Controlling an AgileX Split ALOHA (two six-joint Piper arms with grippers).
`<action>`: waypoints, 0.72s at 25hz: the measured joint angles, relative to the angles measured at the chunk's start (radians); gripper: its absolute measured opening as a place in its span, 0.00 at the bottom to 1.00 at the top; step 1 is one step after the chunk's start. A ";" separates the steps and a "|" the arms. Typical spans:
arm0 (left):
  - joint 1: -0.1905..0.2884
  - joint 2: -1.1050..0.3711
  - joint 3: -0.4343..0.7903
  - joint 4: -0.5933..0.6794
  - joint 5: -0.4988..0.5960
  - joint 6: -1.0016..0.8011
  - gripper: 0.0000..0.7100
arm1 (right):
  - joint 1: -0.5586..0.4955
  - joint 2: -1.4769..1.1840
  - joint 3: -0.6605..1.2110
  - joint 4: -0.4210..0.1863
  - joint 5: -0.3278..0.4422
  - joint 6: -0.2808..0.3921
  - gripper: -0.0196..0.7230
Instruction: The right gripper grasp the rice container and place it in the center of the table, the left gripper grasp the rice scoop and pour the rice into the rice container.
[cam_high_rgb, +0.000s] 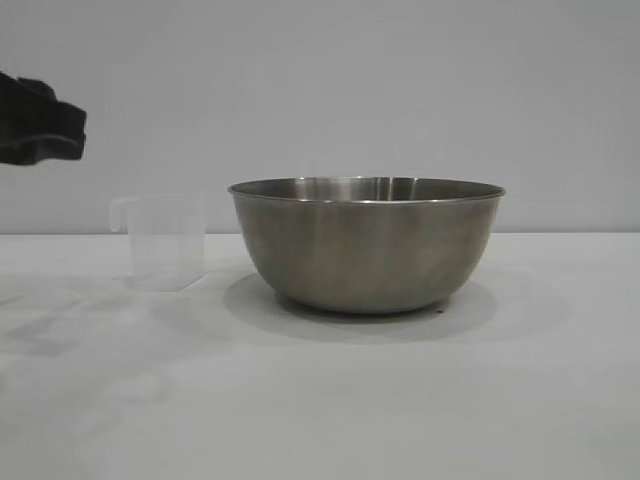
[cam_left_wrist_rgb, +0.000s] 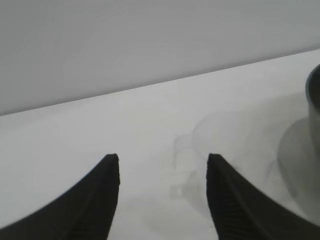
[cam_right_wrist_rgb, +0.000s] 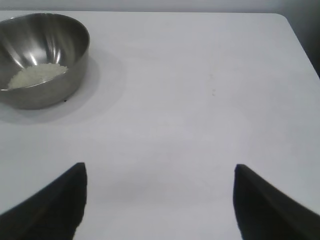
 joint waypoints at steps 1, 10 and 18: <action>0.000 -0.025 0.011 0.000 0.033 0.002 0.54 | 0.000 0.000 0.000 0.000 0.000 0.000 0.72; 0.000 -0.348 0.034 0.000 0.523 0.002 0.54 | 0.000 0.000 0.000 0.000 0.000 0.000 0.72; 0.000 -0.618 0.030 0.000 1.037 0.002 0.54 | 0.000 0.000 0.000 0.000 0.000 0.000 0.72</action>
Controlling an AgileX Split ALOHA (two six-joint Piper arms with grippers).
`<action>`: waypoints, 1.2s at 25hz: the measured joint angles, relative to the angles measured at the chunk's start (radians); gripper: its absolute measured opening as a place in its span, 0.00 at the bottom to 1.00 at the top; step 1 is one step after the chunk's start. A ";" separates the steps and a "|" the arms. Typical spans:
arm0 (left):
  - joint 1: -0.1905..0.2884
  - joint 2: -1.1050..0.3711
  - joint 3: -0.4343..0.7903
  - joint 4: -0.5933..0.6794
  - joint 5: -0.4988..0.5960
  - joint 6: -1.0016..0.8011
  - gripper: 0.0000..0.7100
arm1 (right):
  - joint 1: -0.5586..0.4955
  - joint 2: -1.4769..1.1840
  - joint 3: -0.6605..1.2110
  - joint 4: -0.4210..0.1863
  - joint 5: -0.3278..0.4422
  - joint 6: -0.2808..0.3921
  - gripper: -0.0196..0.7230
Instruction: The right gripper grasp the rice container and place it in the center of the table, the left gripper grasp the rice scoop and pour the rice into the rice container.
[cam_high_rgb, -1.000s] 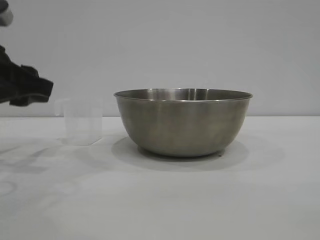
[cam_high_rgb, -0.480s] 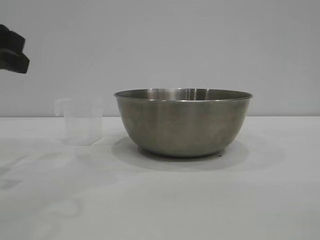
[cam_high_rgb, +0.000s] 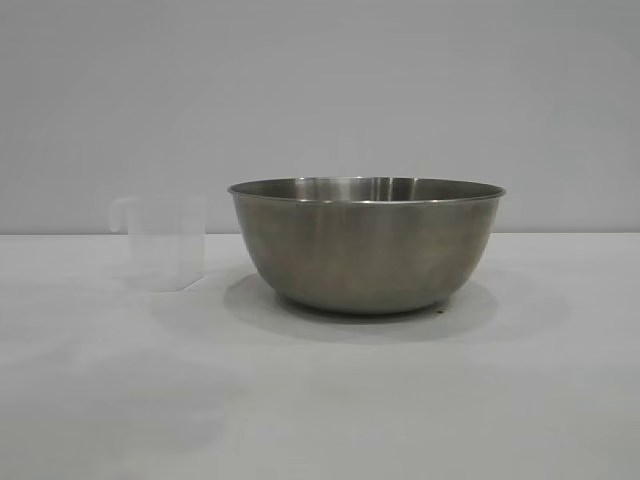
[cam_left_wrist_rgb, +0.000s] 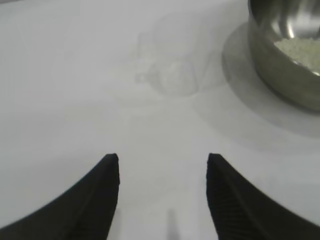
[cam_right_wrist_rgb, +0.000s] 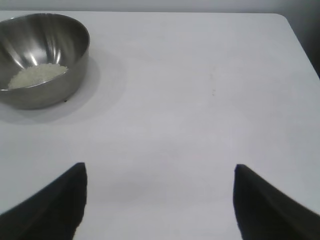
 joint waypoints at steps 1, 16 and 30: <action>0.000 -0.036 -0.009 0.000 0.080 0.000 0.54 | 0.000 0.000 0.000 0.000 0.000 0.000 0.72; 0.000 -0.552 -0.153 0.035 0.785 0.000 0.54 | 0.000 0.000 0.000 0.000 0.000 0.000 0.72; 0.000 -1.031 -0.154 0.181 1.160 -0.117 0.54 | 0.000 0.000 0.000 0.000 0.000 0.000 0.72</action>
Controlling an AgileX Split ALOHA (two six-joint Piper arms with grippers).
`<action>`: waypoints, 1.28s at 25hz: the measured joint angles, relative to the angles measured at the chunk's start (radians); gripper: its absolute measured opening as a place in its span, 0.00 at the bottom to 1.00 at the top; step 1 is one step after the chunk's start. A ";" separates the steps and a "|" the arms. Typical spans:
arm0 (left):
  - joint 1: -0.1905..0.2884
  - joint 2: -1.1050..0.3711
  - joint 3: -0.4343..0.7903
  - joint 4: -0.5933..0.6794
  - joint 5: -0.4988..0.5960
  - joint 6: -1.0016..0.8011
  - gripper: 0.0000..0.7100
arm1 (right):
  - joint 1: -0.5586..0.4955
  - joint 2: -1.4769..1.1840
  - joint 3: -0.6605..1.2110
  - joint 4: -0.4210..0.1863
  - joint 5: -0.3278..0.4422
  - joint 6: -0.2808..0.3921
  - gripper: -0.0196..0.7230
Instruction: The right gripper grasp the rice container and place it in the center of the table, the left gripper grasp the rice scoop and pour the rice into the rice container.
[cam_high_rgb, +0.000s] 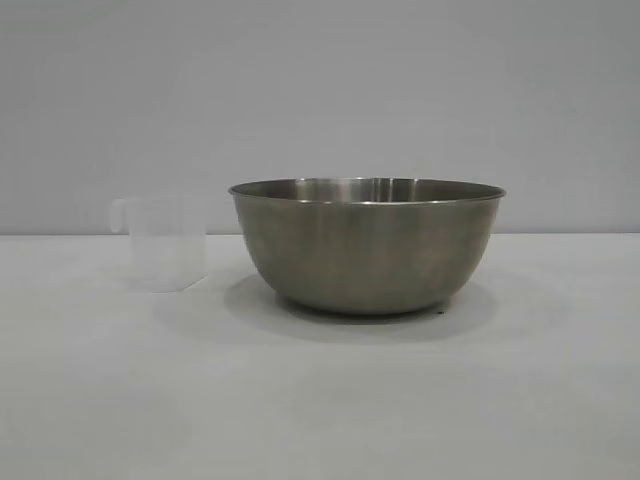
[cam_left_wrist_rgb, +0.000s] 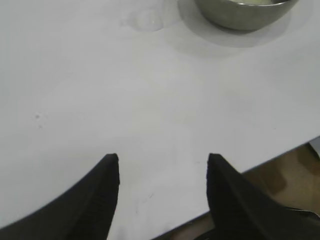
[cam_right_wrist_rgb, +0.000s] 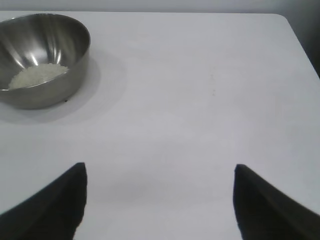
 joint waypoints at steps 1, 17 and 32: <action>0.000 -0.027 0.000 0.014 0.012 -0.012 0.54 | 0.000 0.000 0.000 0.000 0.000 0.000 0.72; 0.000 -0.105 0.011 0.084 0.029 -0.138 0.54 | 0.000 0.000 0.000 0.000 0.000 0.000 0.72; 0.000 -0.105 0.019 0.019 0.011 -0.063 0.54 | 0.000 0.000 0.000 0.000 0.000 0.000 0.72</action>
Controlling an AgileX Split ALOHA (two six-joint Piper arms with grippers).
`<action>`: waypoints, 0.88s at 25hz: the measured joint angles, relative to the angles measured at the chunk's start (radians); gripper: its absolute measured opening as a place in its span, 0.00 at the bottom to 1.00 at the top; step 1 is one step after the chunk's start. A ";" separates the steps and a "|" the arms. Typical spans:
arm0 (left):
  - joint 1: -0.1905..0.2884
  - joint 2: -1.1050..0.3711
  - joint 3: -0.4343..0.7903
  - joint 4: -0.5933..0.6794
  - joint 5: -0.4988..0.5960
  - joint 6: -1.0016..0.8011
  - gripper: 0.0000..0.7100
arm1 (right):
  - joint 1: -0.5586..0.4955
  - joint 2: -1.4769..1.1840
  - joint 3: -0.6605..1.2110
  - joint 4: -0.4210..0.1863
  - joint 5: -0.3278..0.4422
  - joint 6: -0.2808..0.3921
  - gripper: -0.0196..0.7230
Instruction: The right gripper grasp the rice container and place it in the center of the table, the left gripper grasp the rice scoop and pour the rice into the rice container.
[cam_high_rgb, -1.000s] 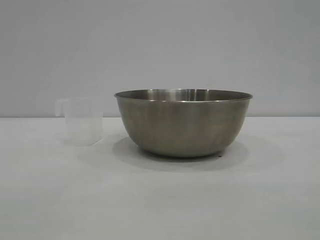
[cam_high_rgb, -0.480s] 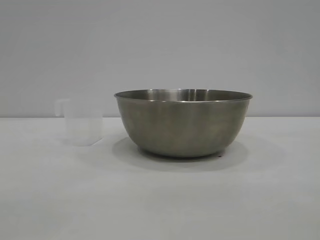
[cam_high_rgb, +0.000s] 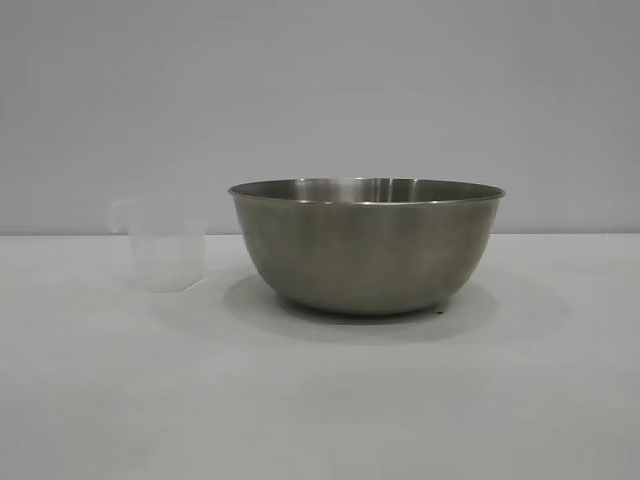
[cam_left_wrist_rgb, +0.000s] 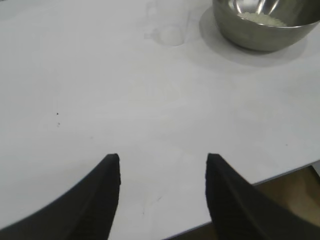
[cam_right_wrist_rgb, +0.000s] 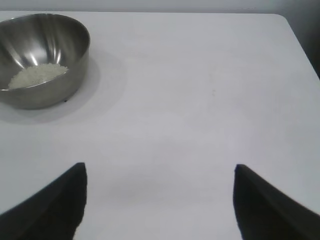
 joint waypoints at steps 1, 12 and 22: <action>0.000 0.000 0.000 0.000 0.000 0.002 0.54 | 0.000 0.000 0.000 0.000 0.000 0.000 0.72; 0.083 0.000 0.000 -0.011 0.000 0.009 0.54 | 0.000 0.000 0.000 0.000 0.000 0.000 0.72; 0.234 0.000 0.000 -0.014 -0.002 0.009 0.54 | 0.000 0.000 0.000 0.000 0.000 0.000 0.72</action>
